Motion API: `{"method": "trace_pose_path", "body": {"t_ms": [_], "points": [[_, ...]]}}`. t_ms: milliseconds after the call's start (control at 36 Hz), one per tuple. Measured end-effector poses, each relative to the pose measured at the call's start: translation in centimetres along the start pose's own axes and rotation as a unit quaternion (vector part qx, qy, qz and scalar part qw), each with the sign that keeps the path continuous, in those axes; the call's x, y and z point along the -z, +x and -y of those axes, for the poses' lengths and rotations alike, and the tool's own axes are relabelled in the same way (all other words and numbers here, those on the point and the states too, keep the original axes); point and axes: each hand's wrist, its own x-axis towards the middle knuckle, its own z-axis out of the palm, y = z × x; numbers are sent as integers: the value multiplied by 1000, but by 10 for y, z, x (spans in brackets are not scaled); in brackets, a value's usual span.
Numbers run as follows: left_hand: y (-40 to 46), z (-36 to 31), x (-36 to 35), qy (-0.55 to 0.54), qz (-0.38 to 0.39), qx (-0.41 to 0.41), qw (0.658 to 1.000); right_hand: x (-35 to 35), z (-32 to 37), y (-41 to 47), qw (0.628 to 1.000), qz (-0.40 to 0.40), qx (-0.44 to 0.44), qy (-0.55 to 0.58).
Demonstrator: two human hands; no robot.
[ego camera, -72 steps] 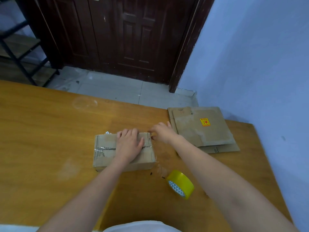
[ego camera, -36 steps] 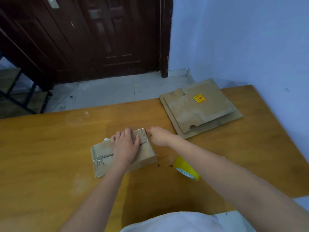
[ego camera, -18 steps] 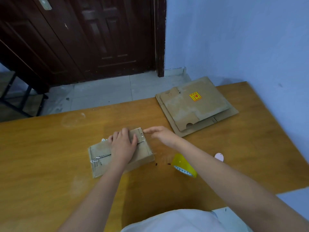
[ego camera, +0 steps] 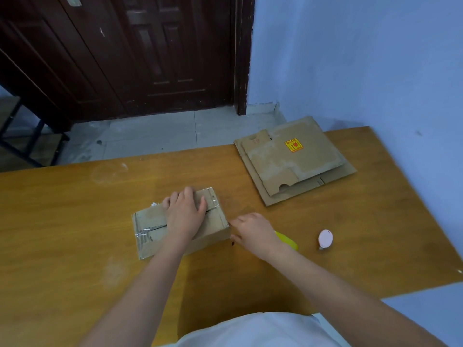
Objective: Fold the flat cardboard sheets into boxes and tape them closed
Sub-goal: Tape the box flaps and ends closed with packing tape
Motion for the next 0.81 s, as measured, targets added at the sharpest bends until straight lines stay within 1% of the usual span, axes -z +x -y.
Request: {"method": "trace_pose_path", "body": {"t_ms": [83,111,194,250,306,472,500,639,722,806], "points": [[1,0,-1,2,1,0,1000,-2,3,2,999,-22,6,-30],[1,1,-1,3,3,1,1000,-2,4,4,998,-43,14,-43],[1,1,-1,0,7,3,1000,0,9,9,996,-54,3,-74],[1,1,-1,0,8,4,1000,0,10,12,994,-51,9,-92],[1,1,0,-1,6,1,1000,4,8,12,993,-30,23,-112],[-1,2,1,4,9,-10,1000,6,-11,19,983,32,127,-128],[-1,2,1,4,10,-10,1000,8,-14,21,979,30,148,-138],[-1,1,1,13,7,-15,1000,20,-19,24,956,-41,227,-182],[-1,1,0,16,8,-13,1000,22,-19,26,945,-42,247,-212],[0,1,0,22,5,-13,1000,20,-22,29,944,-40,250,-214]]}}
